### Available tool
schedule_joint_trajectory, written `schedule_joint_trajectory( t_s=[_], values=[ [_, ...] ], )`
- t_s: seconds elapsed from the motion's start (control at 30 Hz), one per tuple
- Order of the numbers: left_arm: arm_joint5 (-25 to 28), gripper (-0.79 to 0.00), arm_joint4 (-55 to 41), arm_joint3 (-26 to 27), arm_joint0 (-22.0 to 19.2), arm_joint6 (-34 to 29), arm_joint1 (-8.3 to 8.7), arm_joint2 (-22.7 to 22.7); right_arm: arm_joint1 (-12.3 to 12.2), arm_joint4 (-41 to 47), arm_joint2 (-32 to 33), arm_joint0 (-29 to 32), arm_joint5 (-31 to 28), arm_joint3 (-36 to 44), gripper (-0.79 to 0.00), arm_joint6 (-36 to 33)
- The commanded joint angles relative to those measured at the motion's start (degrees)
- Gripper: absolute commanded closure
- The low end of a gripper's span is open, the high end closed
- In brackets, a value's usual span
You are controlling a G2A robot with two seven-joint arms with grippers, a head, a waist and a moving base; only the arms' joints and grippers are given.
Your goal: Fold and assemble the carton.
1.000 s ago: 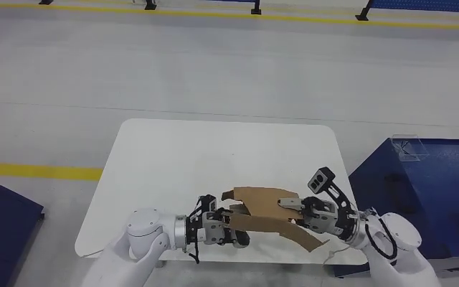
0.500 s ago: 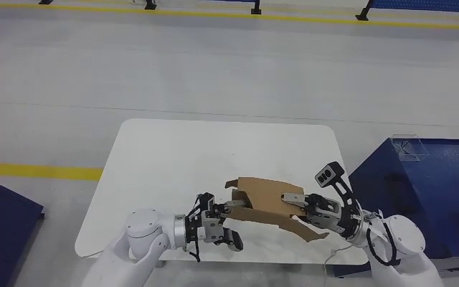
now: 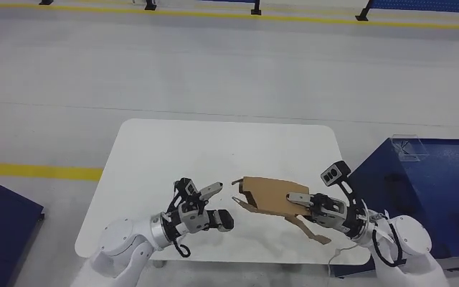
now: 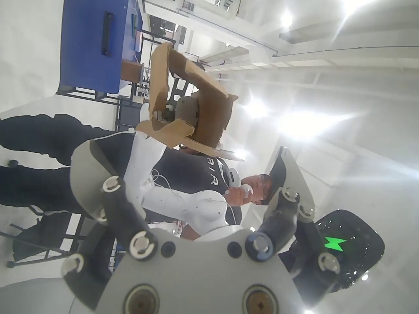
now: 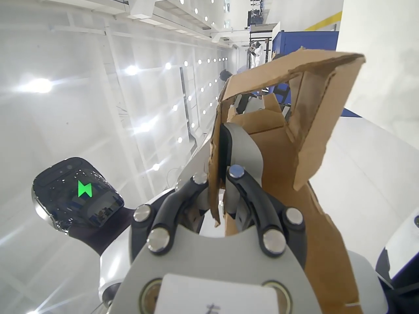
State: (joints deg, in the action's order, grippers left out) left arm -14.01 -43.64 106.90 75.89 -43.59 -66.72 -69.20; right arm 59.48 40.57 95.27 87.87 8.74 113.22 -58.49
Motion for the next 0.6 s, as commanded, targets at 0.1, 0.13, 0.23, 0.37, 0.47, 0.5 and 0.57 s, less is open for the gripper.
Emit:
schedule_joint_trajectory(
  t_s=[0.1, 0.13, 0.23, 0.37, 0.47, 0.5, 0.57],
  values=[
    [-1.2, -0.785, 11.0, 4.7, 1.0, 2.5, 0.45, 2.1, 0.0, -4.7, 1.6, 0.4, -7.7, 0.9, 0.0, 2.4],
    [-1.9, -0.785, 12.0, 5.6, 1.4, 3.3, 0.49, 2.5, -0.1, -6.3, 1.9, 0.6, -9.9, 1.2, 0.0, 2.8],
    [-4.9, -0.785, 12.2, 7.4, 1.8, 4.6, 0.52, 3.2, 0.0, -7.8, 2.4, 1.5, -15.5, 1.7, 0.0, 2.9],
    [-5.8, -0.785, 12.4, 9.9, 2.2, 6.1, 0.55, 3.3, 0.0, -9.1, 3.1, 2.4, -18.5, 1.9, 0.0, 2.9],
    [-6.9, -0.785, 12.4, 11.5, 2.7, 8.0, 0.59, 3.1, 0.0, -9.1, 2.7, 3.1, -19.8, 2.2, 0.0, 2.6],
    [-7.5, -0.785, 12.7, 11.8, 2.8, 9.1, 0.58, 3.1, 0.0, -8.8, 2.8, 3.2, -20.1, 2.3, 0.0, 2.5],
    [-9.2, -0.785, 13.2, 12.0, 2.5, 10.4, 0.57, 3.4, 0.0, -8.2, 2.8, 3.4, -20.8, 2.3, 0.0, 2.1]
  ],
)
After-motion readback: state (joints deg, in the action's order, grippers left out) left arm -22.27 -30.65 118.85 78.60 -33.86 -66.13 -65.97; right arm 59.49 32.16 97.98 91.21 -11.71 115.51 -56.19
